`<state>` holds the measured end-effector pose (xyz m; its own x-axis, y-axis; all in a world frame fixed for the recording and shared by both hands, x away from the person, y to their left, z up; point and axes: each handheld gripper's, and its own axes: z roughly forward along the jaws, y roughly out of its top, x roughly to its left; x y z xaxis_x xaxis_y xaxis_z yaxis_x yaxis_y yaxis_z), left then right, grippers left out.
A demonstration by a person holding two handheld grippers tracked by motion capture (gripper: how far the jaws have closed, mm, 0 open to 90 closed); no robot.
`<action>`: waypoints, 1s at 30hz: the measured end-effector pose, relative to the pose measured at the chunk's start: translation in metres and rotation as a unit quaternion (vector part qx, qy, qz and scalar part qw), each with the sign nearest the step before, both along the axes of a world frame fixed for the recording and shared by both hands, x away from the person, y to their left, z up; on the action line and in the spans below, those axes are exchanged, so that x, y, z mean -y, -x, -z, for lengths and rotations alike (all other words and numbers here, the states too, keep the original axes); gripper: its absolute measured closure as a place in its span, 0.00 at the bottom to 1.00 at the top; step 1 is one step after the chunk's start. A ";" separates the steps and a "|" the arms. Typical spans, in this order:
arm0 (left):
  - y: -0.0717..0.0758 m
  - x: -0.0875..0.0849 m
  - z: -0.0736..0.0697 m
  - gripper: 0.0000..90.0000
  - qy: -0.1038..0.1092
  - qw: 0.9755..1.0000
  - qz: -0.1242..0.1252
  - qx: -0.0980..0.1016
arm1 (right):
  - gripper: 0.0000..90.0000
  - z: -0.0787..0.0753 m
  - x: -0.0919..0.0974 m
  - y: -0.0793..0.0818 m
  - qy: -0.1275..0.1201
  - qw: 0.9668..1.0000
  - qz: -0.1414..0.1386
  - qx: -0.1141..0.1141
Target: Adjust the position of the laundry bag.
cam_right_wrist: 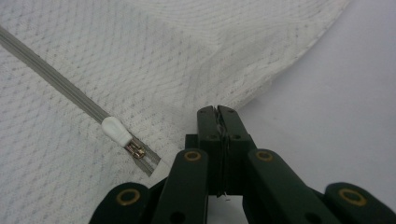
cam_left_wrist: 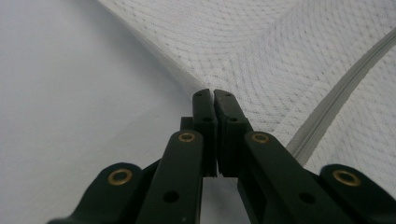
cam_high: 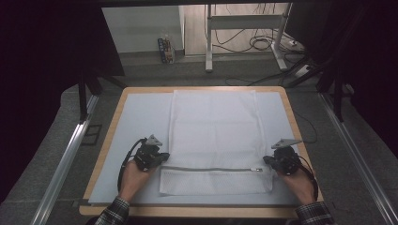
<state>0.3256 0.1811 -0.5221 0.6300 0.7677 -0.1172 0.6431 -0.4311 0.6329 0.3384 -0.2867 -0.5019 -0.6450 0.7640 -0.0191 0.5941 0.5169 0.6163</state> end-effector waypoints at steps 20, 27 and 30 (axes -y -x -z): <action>0.030 -0.020 0.001 0.98 -0.003 1.000 -0.006 -0.006 | 0.98 -0.003 -0.018 0.022 -0.009 0.999 -0.038 -0.013; 0.033 -0.025 0.002 0.96 0.005 1.000 -0.013 -0.005 | 0.97 -0.002 -0.022 0.025 -0.007 0.999 -0.046 -0.014; 0.034 -0.025 0.002 0.86 0.006 1.000 -0.019 0.005 | 0.93 -0.003 -0.020 0.025 -0.008 0.999 -0.049 -0.002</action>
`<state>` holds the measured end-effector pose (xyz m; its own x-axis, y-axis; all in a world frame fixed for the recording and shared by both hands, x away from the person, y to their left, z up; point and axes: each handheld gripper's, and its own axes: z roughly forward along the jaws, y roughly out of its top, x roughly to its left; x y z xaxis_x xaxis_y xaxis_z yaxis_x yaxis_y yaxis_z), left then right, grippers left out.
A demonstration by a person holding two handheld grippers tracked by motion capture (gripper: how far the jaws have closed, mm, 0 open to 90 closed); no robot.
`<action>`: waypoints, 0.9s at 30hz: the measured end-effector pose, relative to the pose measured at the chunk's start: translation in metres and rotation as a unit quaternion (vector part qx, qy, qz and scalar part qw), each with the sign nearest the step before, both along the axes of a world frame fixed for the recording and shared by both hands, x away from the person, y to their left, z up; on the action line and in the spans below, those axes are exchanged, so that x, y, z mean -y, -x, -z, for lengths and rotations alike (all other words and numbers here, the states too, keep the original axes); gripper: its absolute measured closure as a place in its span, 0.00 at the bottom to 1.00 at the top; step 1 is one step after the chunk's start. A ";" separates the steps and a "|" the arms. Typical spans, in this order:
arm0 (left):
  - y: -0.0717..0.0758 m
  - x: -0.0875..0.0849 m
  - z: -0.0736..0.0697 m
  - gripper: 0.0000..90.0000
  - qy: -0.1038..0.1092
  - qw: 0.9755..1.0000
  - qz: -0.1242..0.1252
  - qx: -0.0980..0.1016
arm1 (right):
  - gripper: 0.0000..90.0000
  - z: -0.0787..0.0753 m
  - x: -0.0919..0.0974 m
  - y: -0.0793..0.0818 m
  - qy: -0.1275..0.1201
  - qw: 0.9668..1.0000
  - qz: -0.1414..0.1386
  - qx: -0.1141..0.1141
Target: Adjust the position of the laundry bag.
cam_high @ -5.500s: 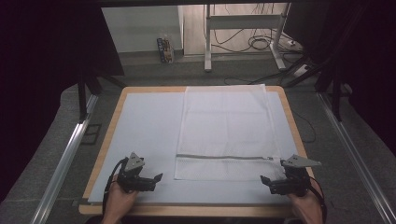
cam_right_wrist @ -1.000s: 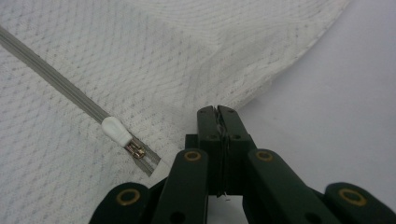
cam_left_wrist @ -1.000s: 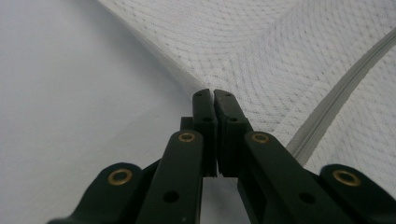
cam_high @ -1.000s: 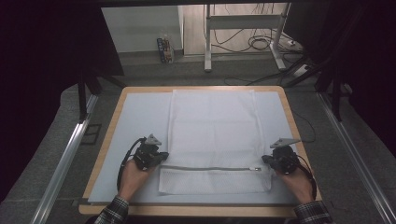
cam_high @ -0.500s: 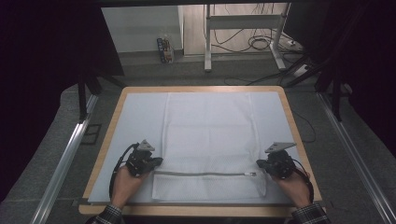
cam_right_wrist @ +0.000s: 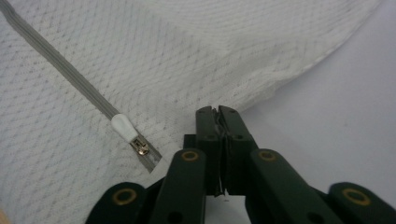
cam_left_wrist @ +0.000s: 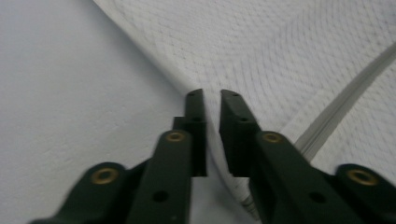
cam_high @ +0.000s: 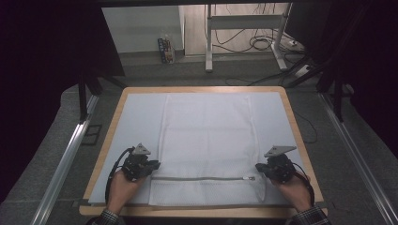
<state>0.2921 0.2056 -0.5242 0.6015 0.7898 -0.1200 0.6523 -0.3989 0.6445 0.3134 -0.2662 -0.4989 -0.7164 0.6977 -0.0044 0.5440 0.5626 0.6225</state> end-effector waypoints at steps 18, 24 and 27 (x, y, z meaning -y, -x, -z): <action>0.020 0.005 -0.003 0.13 0.024 0.997 0.007 0.071 | 0.26 0.000 -0.001 0.002 -0.017 0.999 0.005 0.027; 0.022 0.010 -0.002 0.06 0.001 0.998 0.022 0.057 | 0.07 0.001 -0.003 0.002 -0.027 0.999 -0.002 0.044; 0.023 0.011 -0.002 0.05 0.000 0.998 0.023 0.065 | 0.02 0.003 -0.002 0.001 -0.031 0.998 0.001 0.045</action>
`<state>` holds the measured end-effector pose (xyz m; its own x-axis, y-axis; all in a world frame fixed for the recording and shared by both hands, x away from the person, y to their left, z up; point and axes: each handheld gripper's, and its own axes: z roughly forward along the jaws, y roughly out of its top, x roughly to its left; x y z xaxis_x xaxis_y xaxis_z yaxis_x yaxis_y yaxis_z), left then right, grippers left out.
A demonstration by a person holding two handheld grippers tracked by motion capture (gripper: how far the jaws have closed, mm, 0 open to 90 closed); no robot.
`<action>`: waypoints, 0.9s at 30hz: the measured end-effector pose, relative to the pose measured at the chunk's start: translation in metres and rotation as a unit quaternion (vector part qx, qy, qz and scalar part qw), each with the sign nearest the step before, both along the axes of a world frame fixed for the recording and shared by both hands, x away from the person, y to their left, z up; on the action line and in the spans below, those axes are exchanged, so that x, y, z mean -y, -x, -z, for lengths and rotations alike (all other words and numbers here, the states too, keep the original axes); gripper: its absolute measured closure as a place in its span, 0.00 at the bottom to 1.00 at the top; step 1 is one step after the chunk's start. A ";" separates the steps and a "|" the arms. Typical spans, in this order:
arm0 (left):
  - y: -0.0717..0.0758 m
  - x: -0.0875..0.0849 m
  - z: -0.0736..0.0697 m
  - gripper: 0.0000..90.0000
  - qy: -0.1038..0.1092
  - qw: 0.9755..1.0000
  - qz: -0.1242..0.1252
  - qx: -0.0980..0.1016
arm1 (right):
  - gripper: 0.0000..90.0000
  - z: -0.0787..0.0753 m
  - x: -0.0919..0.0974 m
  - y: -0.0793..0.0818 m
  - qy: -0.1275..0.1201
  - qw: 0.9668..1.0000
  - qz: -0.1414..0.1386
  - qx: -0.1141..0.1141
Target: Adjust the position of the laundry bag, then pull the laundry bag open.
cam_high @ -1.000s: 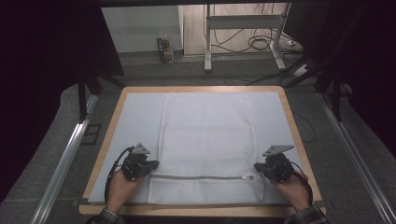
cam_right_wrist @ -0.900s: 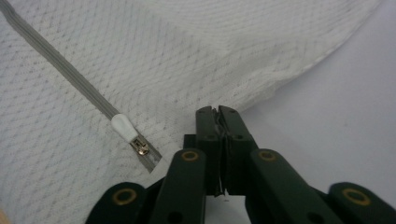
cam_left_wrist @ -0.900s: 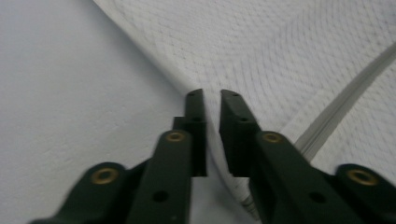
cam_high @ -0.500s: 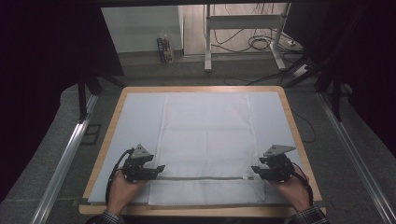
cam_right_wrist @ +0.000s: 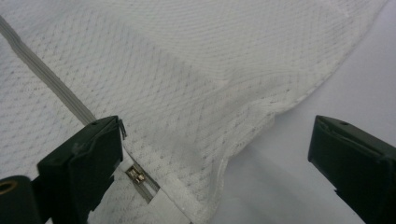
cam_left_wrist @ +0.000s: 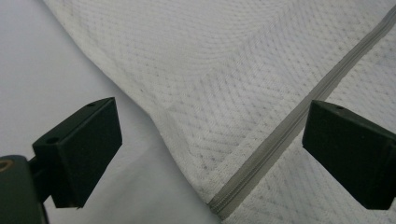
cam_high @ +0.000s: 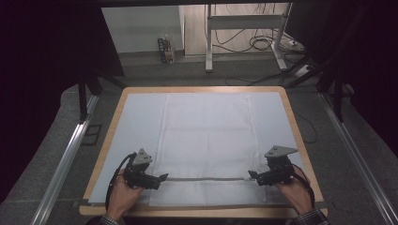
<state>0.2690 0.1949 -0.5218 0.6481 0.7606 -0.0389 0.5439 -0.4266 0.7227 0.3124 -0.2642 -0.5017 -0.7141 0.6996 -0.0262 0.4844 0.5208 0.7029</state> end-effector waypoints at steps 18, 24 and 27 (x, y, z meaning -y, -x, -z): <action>0.004 0.003 0.003 0.04 -0.033 0.999 0.005 0.024 | 0.00 0.000 -0.001 0.015 -0.001 1.000 -0.008 -0.022; 0.007 0.007 0.002 0.04 -0.048 0.998 0.011 0.030 | 0.00 0.005 0.003 0.027 0.025 0.998 0.008 -0.052; 0.007 0.009 0.003 0.05 -0.055 0.998 0.015 0.030 | 0.04 0.008 0.008 0.032 0.041 0.997 0.016 -0.061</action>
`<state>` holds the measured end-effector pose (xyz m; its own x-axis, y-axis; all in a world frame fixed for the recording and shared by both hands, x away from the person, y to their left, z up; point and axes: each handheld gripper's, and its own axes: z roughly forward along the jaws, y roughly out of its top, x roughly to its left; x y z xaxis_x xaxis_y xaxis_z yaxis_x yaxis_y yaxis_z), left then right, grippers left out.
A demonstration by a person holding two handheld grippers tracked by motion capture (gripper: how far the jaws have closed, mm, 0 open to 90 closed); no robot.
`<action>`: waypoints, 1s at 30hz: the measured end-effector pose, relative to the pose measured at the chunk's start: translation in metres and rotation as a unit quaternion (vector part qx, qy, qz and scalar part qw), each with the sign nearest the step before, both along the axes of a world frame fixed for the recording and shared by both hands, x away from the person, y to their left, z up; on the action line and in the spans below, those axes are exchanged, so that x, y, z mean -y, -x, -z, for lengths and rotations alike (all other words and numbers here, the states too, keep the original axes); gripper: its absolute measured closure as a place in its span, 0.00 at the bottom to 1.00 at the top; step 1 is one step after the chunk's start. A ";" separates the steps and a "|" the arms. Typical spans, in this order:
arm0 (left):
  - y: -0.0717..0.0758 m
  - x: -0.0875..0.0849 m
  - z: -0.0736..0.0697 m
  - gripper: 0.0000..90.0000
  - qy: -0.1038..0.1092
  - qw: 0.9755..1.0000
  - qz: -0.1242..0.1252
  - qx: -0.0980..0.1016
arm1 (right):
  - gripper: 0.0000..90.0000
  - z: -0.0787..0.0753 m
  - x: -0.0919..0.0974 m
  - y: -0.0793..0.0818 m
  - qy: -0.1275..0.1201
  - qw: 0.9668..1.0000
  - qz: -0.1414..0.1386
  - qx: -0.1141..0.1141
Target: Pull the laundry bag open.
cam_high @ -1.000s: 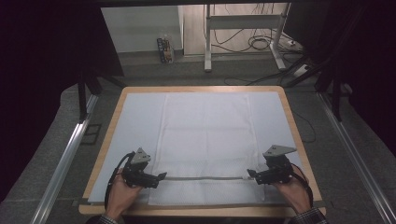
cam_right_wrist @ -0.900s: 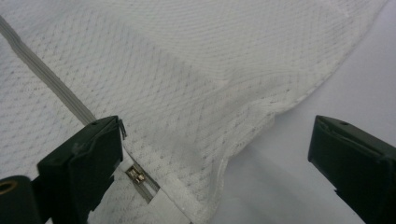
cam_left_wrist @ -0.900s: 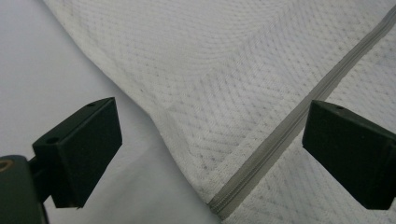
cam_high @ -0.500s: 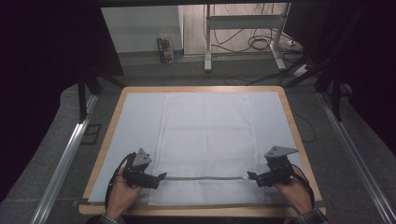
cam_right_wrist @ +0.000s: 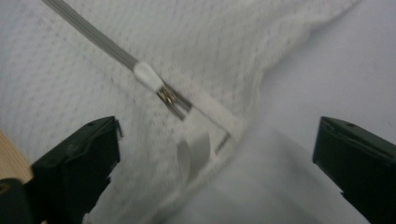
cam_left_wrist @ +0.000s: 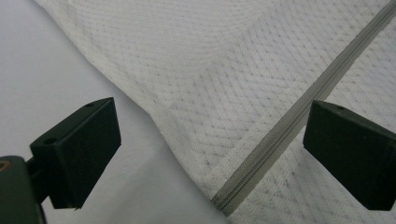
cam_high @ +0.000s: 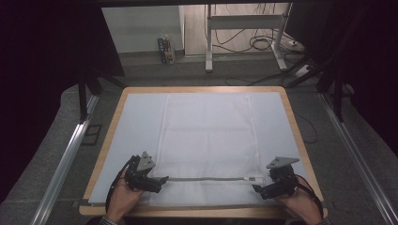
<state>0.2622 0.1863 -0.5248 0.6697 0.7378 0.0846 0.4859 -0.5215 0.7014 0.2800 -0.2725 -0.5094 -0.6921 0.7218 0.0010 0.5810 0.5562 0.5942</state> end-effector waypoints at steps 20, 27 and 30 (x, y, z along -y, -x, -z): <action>0.001 0.010 0.002 0.05 -0.028 0.999 0.018 0.007 | 0.47 0.005 -0.010 0.001 0.019 0.999 -0.030 0.008; 0.000 0.012 0.003 0.06 -0.032 0.999 0.022 0.008 | 0.71 0.004 -0.009 0.002 0.012 1.000 -0.024 0.012; 0.001 0.013 0.003 0.06 -0.036 0.999 0.022 0.007 | 0.86 0.004 -0.009 0.003 0.002 0.999 -0.032 0.008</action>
<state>0.2616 0.1732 -0.5277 0.7003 0.6987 0.1463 0.4512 -0.5920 0.6678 0.2773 -0.2635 -0.5130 -0.7369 0.6759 -0.0131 0.5348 0.5947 0.6002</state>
